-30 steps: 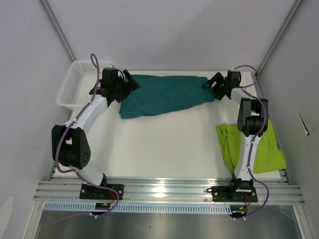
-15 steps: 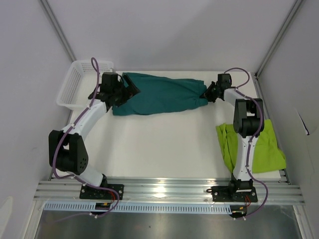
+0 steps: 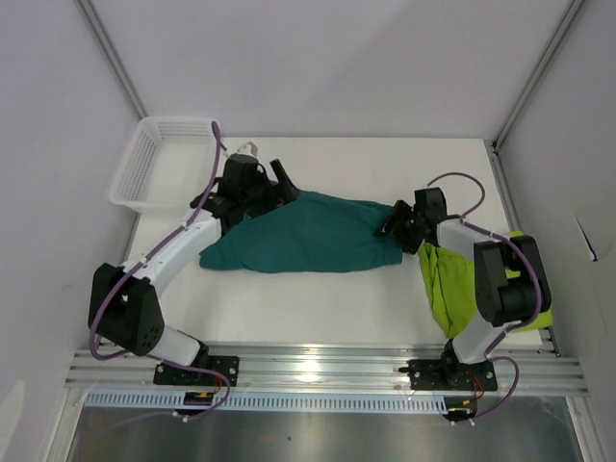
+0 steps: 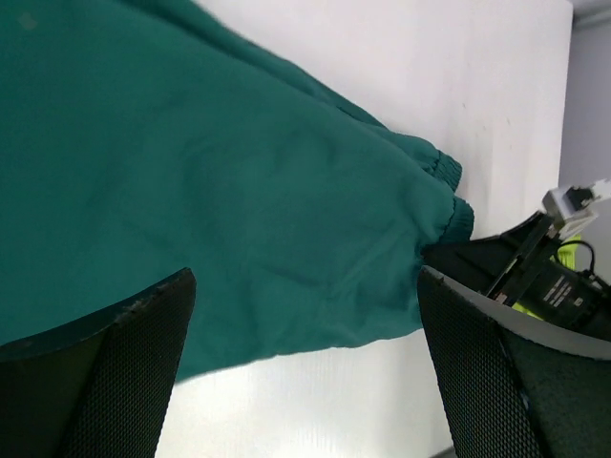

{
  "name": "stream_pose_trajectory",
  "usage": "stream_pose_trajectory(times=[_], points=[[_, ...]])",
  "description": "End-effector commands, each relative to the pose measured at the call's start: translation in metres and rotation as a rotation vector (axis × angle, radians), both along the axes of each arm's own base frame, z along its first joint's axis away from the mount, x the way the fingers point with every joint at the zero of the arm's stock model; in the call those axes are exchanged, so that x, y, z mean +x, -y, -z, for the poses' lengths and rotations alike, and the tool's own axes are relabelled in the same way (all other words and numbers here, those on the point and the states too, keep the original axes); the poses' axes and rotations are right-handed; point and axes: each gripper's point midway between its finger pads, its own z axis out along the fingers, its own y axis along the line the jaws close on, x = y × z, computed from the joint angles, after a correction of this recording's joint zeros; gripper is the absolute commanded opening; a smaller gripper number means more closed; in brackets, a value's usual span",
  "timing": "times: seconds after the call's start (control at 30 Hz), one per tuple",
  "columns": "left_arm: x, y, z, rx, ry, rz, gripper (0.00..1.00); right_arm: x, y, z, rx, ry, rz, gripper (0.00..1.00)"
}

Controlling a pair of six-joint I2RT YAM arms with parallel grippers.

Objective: Fold and stack the shorts
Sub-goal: Fold the shorts

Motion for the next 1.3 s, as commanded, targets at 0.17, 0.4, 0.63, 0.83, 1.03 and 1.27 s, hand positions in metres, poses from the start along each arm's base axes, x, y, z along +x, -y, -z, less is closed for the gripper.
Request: stream_pose_trajectory(times=[0.17,0.4,0.63,0.83,1.03,1.27], points=[[-0.021,0.077,0.013,-0.026,0.092,0.222,0.99,0.0,0.021,-0.052,-0.103,0.156,0.03,0.74],[-0.027,0.103,0.039,-0.022,0.103,0.311,0.98,0.01,0.031,-0.08,-0.14,0.248,0.036,0.72],[-0.017,0.129,0.048,-0.052,0.159,0.429,0.96,0.022,0.044,-0.096,-0.103,0.325,0.056,0.48],[-0.011,0.132,0.065,-0.05,0.215,0.442,0.95,0.031,0.017,-0.108,0.102,0.416,-0.081,0.14],[-0.015,0.124,0.076,-0.028,0.255,0.447,0.96,0.043,-0.01,-0.084,0.348,0.427,-0.176,0.05],[-0.021,0.117,0.09,-0.016,0.277,0.44,0.96,0.047,-0.02,-0.022,0.504,0.342,-0.114,0.01]])
